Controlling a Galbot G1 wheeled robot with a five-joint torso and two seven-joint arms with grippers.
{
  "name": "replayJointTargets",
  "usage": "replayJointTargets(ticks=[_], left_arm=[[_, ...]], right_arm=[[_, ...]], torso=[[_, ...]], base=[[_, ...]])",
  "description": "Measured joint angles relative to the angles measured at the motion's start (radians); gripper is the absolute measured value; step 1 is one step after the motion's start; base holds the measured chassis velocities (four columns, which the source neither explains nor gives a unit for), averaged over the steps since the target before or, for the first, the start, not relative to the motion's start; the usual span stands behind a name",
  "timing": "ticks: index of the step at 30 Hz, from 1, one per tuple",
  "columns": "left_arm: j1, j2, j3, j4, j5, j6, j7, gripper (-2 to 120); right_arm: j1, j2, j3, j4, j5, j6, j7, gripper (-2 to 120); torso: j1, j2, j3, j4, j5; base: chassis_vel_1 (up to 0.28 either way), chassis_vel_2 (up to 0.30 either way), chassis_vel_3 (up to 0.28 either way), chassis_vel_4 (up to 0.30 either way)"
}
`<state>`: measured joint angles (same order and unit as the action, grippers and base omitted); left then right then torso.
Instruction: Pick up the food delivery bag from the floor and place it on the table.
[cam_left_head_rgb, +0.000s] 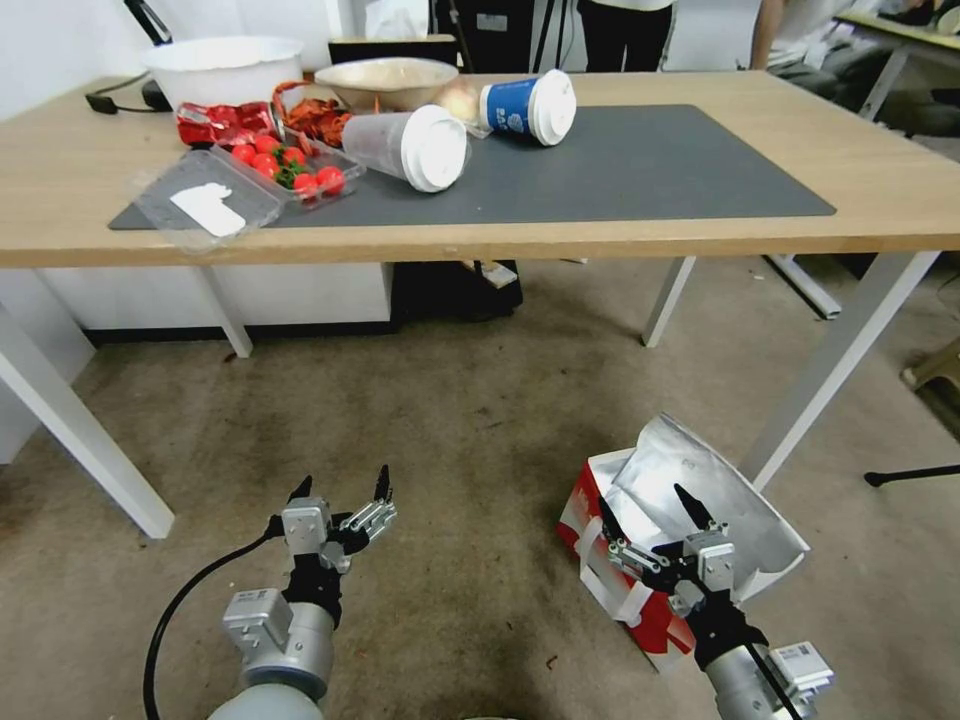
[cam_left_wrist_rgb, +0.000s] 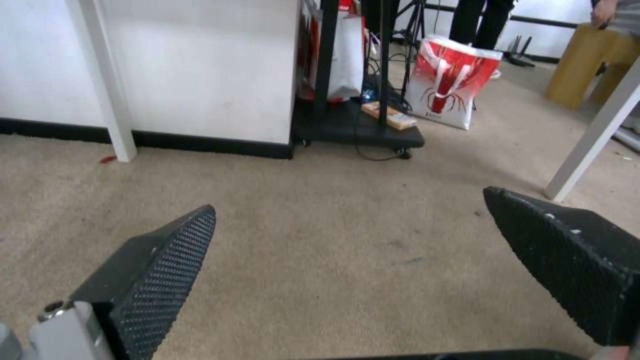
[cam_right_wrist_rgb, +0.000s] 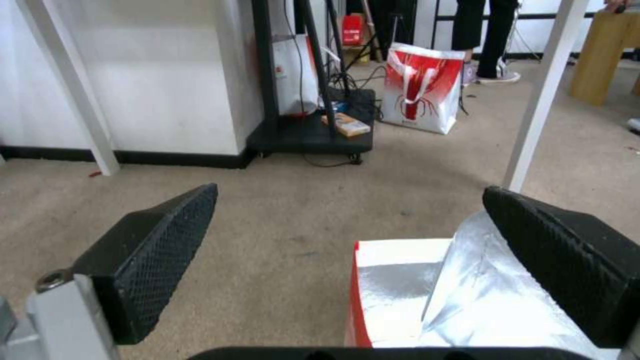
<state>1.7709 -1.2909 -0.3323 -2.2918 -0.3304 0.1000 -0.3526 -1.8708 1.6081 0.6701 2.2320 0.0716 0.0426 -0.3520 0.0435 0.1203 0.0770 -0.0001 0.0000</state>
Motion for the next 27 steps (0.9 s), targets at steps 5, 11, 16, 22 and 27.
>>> replayJointTargets(ticks=[5, 11, 16, 22, 27], left_arm=[[0.001, -0.001, 0.001, 0.002, 0.002, -0.001, 0.0, 100], [0.002, -0.002, -0.001, 0.0, 0.003, -0.002, 0.0, 100], [0.004, -0.003, -0.001, -0.003, 0.004, -0.005, 0.0, 100], [0.007, -0.003, -0.001, -0.004, 0.007, -0.009, 0.0, 100], [0.008, -0.004, -0.001, -0.006, 0.005, -0.01, -0.002, 100]], right_arm=[[0.0, 0.0, 0.003, 0.0, 0.005, 0.0, 0.0, 100], [0.0, 0.0, 0.004, 0.0, 0.007, 0.002, 0.0, 100], [-0.003, 0.0, 0.003, 0.001, 0.006, 0.004, -0.002, 100], [-0.007, 0.0, 0.002, 0.005, 0.005, 0.009, -0.003, 100], [-0.009, 0.0, 0.002, 0.007, 0.0, 0.013, -0.004, 100]], torso=[[-0.003, -0.019, -0.017, 0.0, 0.0], [-0.006, -0.043, -0.037, -0.0001, 0.0], [-0.007, -0.064, -0.057, 0.0, 0.0], [-0.008, -0.089, -0.077, 0.0, 0.0], [-0.01, -0.098, -0.077, -0.0001, 0.0]], base=[[0.0, 0.0, 0.0, 0.0], [0.0, 0.0, 0.0, 0.0], [0.0, 0.0, 0.0, 0.0], [0.0, 0.0, 0.0, 0.0], [0.0, 0.0, 0.0, 0.0]])
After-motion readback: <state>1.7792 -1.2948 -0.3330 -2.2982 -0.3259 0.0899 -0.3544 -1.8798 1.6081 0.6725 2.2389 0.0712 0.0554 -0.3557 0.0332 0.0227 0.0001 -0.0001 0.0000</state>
